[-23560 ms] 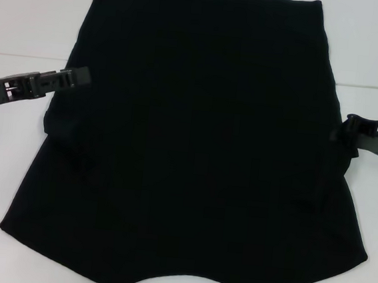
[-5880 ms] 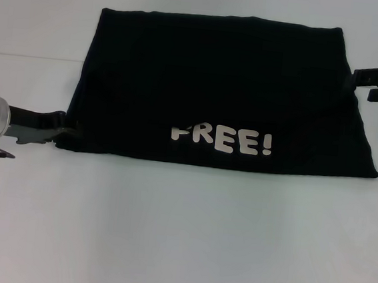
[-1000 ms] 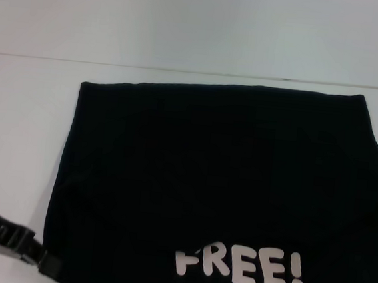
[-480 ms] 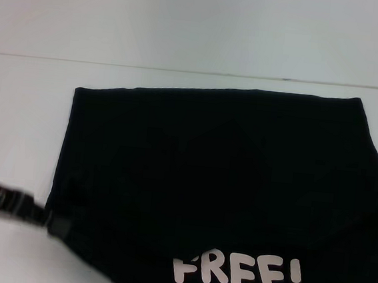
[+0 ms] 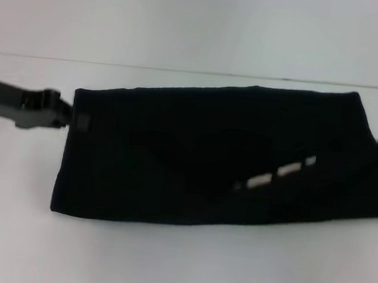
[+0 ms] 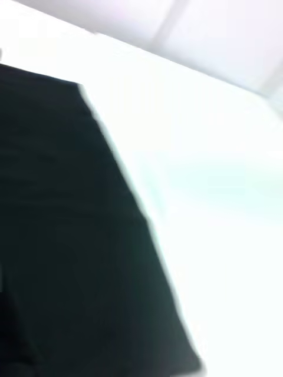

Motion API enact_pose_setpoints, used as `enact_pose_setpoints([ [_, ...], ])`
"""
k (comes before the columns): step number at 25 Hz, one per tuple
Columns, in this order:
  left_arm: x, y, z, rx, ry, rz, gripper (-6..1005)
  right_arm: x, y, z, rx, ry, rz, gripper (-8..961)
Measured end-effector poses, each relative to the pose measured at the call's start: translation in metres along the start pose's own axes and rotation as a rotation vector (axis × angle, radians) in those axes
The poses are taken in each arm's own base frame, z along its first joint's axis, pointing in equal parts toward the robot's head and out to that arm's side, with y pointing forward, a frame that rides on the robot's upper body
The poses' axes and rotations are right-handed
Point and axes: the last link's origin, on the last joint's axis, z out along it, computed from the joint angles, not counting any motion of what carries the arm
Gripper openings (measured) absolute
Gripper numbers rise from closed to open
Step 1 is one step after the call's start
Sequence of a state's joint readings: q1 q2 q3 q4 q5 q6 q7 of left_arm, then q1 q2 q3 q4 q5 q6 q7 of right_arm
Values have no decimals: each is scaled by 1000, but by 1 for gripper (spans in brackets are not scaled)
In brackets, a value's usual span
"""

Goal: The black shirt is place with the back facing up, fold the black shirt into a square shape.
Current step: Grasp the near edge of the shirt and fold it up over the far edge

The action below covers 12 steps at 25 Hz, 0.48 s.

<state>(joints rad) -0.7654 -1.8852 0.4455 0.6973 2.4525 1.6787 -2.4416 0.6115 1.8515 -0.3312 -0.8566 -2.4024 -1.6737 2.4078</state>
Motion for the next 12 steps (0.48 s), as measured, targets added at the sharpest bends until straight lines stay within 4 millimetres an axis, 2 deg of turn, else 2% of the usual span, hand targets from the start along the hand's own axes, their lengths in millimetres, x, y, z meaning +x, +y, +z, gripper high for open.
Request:
enact_pose_setpoints([
  [2, 10, -3, 6, 47, 37, -14, 5, -8, -1, 7, 20, -43, 1, 40],
  [6, 21, -12, 24, 165, 69, -37, 5, -22, -3, 41, 73, -104, -4, 40],
  [10, 27, -20, 37, 251, 109, -43, 4, -27, -2, 71, 137, -119, -26, 40],
  [12, 28, -21, 40, 262, 124, -42, 4, -28, 1, 78, 141, -112, -34, 40],
])
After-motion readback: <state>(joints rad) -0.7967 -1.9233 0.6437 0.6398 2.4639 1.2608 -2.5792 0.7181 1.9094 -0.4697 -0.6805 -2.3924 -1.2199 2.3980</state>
